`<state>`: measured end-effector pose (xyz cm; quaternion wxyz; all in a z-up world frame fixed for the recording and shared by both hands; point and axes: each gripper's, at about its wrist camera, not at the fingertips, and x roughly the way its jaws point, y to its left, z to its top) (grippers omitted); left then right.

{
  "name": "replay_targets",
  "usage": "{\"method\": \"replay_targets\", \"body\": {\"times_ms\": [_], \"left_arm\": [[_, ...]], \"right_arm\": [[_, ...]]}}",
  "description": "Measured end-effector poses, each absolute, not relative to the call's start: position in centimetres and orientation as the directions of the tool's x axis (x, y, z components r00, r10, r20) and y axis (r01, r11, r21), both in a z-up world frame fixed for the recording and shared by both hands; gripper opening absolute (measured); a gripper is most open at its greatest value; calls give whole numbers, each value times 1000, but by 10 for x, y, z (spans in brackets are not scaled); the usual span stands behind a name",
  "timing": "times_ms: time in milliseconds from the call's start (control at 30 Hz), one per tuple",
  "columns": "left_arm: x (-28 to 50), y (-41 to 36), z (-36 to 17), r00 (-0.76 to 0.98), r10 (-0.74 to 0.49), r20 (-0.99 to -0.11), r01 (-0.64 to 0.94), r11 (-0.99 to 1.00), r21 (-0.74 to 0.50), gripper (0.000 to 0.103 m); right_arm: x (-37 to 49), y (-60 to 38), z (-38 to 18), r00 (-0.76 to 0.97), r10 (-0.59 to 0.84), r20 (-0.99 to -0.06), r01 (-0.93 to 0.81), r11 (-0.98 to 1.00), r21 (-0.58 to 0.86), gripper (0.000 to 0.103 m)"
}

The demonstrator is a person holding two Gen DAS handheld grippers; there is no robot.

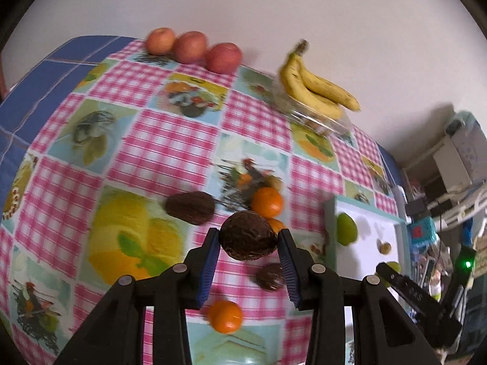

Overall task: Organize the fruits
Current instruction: 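Carry the pear with the right gripper while the left gripper carries the date over the tray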

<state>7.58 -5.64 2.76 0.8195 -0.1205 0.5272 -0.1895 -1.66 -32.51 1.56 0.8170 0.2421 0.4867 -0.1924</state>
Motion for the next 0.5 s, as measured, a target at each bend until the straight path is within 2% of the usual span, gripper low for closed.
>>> {"method": "replay_targets", "body": {"times_ms": [500], "left_arm": [[15, -192, 22, 261, -520, -813, 498, 794, -348, 41]], "right_arm": [[-69, -419, 9, 374, -233, -898, 739, 659, 137, 44]]}}
